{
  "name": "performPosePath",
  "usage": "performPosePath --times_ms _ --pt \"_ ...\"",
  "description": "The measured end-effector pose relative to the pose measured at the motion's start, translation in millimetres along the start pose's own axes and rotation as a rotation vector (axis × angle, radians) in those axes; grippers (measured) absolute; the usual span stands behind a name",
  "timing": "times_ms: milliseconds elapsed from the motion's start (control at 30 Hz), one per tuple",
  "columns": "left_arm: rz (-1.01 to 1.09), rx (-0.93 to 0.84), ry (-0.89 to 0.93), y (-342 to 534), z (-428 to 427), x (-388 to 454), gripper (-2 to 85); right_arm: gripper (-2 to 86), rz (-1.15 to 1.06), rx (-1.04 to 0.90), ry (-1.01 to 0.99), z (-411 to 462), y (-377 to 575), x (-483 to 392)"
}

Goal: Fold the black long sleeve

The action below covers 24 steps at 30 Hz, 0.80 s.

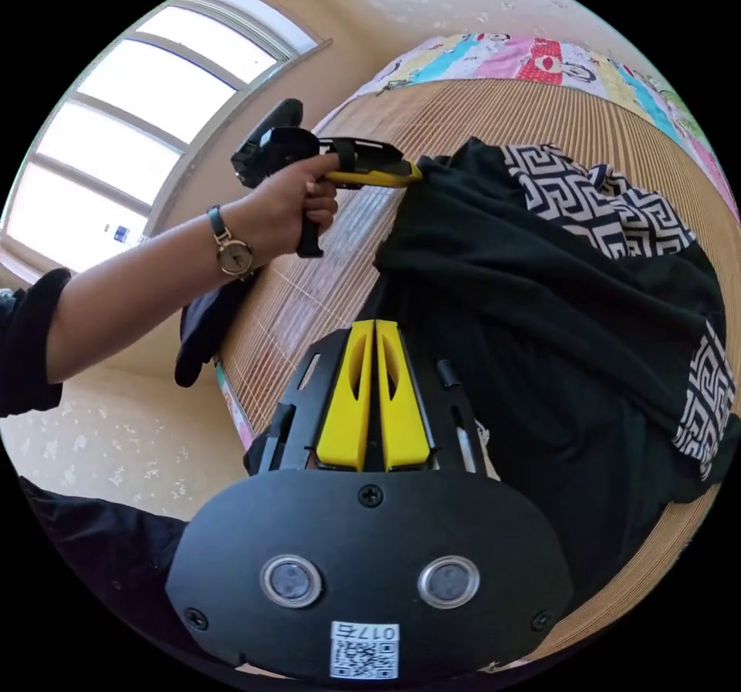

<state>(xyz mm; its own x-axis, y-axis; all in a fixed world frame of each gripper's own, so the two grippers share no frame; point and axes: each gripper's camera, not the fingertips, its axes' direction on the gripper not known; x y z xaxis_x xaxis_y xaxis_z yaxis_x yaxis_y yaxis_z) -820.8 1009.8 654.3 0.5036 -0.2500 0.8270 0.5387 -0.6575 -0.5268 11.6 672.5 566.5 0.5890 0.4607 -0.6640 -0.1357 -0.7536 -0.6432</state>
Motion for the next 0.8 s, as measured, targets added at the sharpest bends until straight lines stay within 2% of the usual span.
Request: performPosePath --times_ms 133,233,300,433,500,567,667,733,800 --pt "-0.040 -0.011 0.089 1 15 -18 -0.8 3.7 -0.055 0.025 0.066 1 -21 -20" --pt "-0.073 -0.004 0.131 5 24 -28 -0.8 5.7 -0.117 -0.100 0.197 36 -51 -30" --pt "-0.072 -0.004 0.117 7 29 -27 -0.8 4.1 -0.123 -0.201 0.264 61 -61 -26" --pt "-0.058 0.029 0.012 12 34 -19 -0.4 1.8 -0.114 -0.265 0.153 76 -63 -12" --pt "-0.077 0.045 -0.002 17 38 -21 0.2 1.3 -0.058 -0.237 -0.044 59 -50 12" --pt "-0.123 0.088 -0.008 32 38 -24 2.0 1.2 0.023 -0.161 -0.116 31 -27 37" --pt "-0.078 0.219 -0.052 67 24 -8 3.5 1.6 0.217 -0.020 -0.001 -36 31 90" --pt "-0.035 0.260 -0.070 92 23 6 3.4 2.4 0.370 0.073 0.086 -85 73 129" --pt "0.019 0.246 -0.053 118 31 22 3.6 4.0 0.615 0.208 0.172 -154 133 183"
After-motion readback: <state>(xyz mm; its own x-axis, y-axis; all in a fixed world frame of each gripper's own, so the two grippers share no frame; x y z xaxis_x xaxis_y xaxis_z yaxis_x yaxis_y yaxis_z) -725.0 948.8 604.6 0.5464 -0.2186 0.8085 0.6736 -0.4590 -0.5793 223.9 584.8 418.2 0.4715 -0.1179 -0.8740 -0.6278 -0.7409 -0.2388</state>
